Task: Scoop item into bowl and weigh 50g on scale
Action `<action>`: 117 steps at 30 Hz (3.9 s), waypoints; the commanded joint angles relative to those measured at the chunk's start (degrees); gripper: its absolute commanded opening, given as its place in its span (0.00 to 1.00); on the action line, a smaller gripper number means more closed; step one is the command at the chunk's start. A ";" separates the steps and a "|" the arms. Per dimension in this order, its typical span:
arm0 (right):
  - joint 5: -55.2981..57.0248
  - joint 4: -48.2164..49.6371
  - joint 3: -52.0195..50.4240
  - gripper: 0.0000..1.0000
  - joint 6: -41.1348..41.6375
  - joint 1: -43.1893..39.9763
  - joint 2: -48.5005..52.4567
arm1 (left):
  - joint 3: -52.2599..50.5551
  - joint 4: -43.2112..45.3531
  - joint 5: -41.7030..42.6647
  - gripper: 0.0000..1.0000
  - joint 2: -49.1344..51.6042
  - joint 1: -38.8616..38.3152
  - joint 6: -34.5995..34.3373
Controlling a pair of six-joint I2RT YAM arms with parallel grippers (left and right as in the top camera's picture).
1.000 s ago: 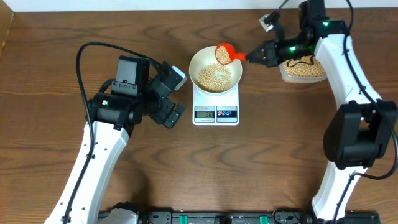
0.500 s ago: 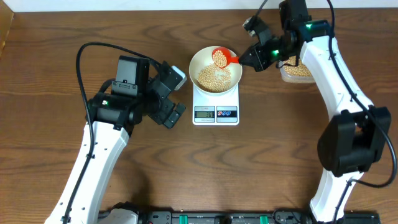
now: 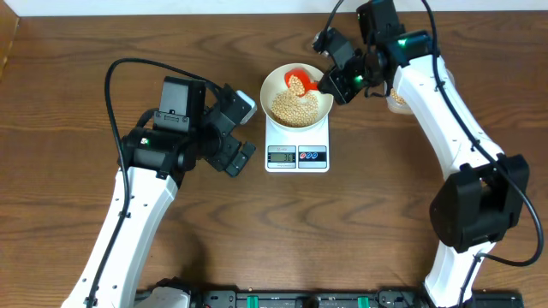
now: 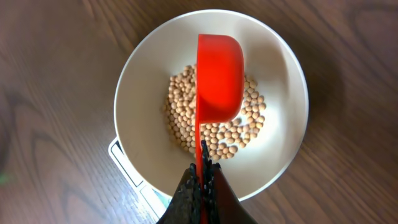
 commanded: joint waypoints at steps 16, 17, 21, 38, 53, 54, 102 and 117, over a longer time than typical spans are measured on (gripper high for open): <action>-4.81 -0.09 0.81 0.01 2.25 -1.25 -1.31 | 0.15 0.00 -0.20 0.98 0.33 0.15 -0.52; -6.14 -0.28 0.81 0.01 2.43 -1.81 -1.31 | 0.15 0.00 -0.20 0.98 0.33 0.15 -0.52; -10.10 -0.50 0.81 0.01 2.43 -3.54 -1.31 | 0.15 0.00 -0.17 0.98 0.33 0.15 -0.52; -16.74 -0.28 0.81 0.01 3.72 -5.81 -1.31 | 0.15 0.00 -0.20 0.98 0.33 0.15 -0.52; -18.27 -0.31 0.81 0.01 3.89 -6.71 -1.31 | 0.15 0.00 -0.20 0.98 0.33 0.15 -0.52; -18.08 -0.31 0.81 0.01 3.87 -6.67 -1.31 | 0.15 0.00 -0.17 0.98 0.33 0.15 -0.52; -5.25 -2.43 0.81 0.01 -2.58 -3.21 -1.31 | 0.15 0.00 -0.20 0.98 0.33 0.15 -0.52; -4.94 0.55 0.81 0.01 -2.97 -3.15 -1.31 | 0.15 0.00 -0.20 0.98 0.33 0.15 -0.52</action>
